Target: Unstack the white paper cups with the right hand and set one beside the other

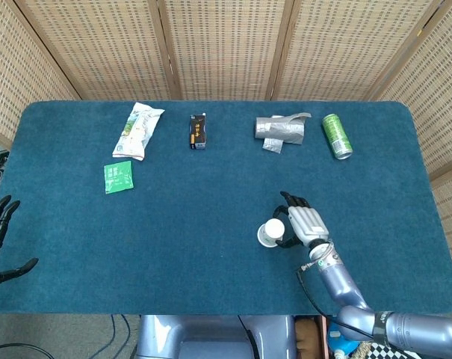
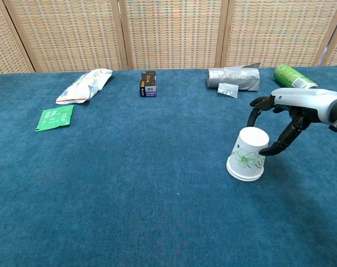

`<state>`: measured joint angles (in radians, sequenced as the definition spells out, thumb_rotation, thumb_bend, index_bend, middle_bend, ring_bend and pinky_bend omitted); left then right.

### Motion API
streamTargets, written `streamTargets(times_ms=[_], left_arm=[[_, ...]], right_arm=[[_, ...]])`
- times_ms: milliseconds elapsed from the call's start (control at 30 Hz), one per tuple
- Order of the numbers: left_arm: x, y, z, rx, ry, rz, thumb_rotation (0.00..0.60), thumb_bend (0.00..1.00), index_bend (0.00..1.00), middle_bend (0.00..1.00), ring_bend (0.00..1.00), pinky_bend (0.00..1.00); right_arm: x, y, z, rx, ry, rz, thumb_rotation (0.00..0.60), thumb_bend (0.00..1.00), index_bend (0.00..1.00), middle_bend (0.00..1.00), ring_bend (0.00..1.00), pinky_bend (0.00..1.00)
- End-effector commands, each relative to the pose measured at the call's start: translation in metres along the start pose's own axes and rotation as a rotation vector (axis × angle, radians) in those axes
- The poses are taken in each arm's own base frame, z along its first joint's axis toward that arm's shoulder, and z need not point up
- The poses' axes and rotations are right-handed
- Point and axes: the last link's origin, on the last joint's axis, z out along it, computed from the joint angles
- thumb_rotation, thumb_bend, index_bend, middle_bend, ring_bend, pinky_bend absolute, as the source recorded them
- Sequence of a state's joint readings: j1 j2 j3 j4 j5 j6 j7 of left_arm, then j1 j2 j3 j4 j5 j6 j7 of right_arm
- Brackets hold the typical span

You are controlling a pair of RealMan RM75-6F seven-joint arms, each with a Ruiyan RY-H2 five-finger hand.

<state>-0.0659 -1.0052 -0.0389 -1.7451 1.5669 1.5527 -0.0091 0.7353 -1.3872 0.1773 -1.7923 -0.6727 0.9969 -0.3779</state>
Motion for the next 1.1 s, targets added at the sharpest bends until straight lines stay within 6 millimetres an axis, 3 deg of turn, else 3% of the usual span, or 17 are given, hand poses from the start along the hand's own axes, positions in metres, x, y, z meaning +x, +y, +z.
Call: streamTargets(times_ms=[33,633,1100], left_arm=[[0.000,0.000,0.000,-0.002,-0.002,0.001,0.600,0.04,0.00,0.00,0.00,0.00],[0.000,0.001,-0.001,-0.005,-0.002,0.001,0.600,0.04,0.00,0.00,0.00,0.00],[0.000,0.001,-0.002,-0.007,-0.004,-0.001,0.600,0.04,0.00,0.00,0.00,0.00]], right_arm=[[0.001,0.000,0.000,-0.001,0.008,0.004,0.600,0.35,0.41,0.00,0.00,0.00],[0.006,-0.003,-0.006,0.016,0.016,0.013,0.600,0.35,0.45,0.01,0.00,0.00],[0.040,-0.021,-0.039,0.096,0.056,0.027,0.600,0.35,0.45,0.02,0.00,0.00]])
